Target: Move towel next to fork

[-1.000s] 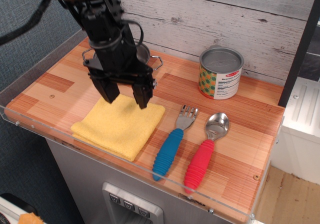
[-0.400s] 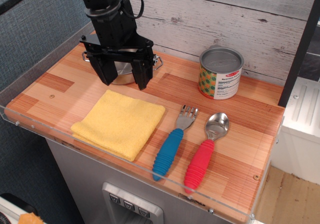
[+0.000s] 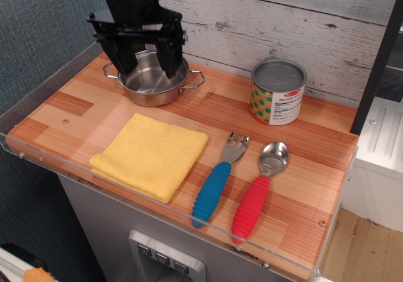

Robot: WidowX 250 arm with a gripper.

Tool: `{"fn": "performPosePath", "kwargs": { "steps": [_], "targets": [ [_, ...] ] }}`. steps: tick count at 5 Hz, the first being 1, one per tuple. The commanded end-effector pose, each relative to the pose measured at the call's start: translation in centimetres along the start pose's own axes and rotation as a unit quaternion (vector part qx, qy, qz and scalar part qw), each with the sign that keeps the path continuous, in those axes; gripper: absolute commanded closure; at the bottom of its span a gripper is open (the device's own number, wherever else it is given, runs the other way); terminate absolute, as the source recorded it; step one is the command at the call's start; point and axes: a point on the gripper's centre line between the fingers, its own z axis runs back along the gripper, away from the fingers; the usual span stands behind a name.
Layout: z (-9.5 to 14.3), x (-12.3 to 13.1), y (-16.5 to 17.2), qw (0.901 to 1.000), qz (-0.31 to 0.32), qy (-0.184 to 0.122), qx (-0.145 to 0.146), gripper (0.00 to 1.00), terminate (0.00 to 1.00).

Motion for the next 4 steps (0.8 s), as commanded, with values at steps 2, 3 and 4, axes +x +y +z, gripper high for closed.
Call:
{"fn": "performPosePath", "kwargs": {
  "steps": [2,3,4],
  "targets": [
    [2.3,4.9,4.4,0.9935,0.074,-0.072,0.048,0.0,0.0],
    [2.3,4.9,4.4,0.9935,0.074,-0.072,0.048,0.0,0.0],
    [2.3,4.9,4.4,0.9935,0.074,-0.072,0.048,0.0,1.0]
  ]
}}
